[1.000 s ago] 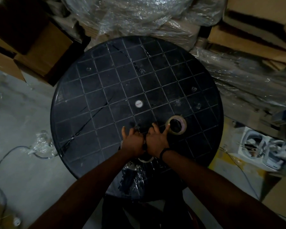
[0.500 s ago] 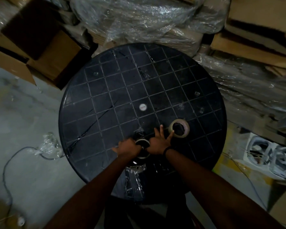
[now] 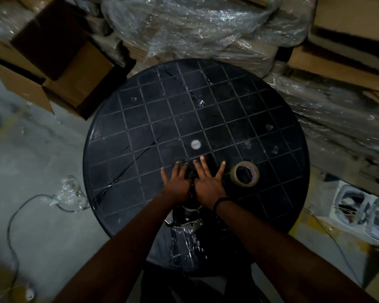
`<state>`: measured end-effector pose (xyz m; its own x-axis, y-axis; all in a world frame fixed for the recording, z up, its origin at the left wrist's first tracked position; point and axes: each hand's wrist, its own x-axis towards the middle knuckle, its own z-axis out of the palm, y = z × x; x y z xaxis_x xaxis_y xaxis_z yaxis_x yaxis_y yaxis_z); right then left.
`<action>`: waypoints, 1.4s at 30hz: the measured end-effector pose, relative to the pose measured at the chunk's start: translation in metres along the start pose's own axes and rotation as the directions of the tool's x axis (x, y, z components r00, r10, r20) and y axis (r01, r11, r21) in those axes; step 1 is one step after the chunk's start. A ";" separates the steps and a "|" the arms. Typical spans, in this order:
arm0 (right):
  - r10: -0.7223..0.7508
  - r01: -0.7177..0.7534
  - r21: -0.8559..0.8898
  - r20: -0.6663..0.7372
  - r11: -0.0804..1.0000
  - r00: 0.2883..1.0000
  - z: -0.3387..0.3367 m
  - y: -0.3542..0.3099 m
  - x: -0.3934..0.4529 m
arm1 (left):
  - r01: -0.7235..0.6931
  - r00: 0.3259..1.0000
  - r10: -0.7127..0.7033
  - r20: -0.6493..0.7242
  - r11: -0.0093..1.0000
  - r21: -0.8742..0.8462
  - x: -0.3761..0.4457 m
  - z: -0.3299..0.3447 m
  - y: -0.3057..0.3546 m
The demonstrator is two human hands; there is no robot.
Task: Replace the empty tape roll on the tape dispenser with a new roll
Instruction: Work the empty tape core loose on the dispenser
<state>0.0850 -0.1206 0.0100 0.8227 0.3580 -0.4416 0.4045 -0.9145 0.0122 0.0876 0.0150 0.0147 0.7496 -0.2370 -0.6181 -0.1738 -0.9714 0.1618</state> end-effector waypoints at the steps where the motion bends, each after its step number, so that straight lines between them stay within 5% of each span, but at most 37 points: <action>1: -0.006 0.006 -0.010 -0.006 1.000 1.000 0.001 0.000 0.001 | -0.022 1.000 0.022 -0.005 1.000 0.022 0.002 -0.001 0.000; 7: 0.005 -0.005 0.029 0.015 1.000 1.000 0.001 -0.007 0.006 | -0.083 0.996 0.079 0.044 0.990 0.118 0.008 -0.018 -0.005; 15: 0.026 -0.026 0.023 -0.010 0.999 1.000 -0.006 -0.016 0.003 | 0.078 0.983 -0.065 -0.174 0.995 0.068 -0.018 -0.009 -0.001; 21: 0.155 -0.207 0.248 0.212 0.947 0.965 -0.024 -0.008 -0.007 | 0.185 0.976 -0.196 -0.097 0.976 -0.111 -0.024 0.004 -0.013; 28: 0.239 -0.371 0.313 0.389 0.874 0.890 -0.007 -0.012 -0.021 | -0.008 0.993 0.008 -0.121 1.000 -0.002 -0.018 0.004 -0.006; 36: 0.262 -0.316 0.234 0.236 0.919 0.936 -0.023 -0.005 -0.007 | 0.435 0.867 -0.483 -0.122 0.853 -0.288 -0.043 0.029 0.017; 42: 0.210 -0.308 0.264 0.343 0.914 0.916 -0.019 -0.008 -0.015 | 0.143 0.969 -0.168 -0.182 0.979 -0.142 -0.034 0.018 0.017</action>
<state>0.0773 -0.1154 0.0338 0.7013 0.0715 -0.7093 0.0110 -0.9959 -0.0895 0.0475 0.0068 0.0247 0.8717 -0.0637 -0.4859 0.0278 -0.9835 0.1788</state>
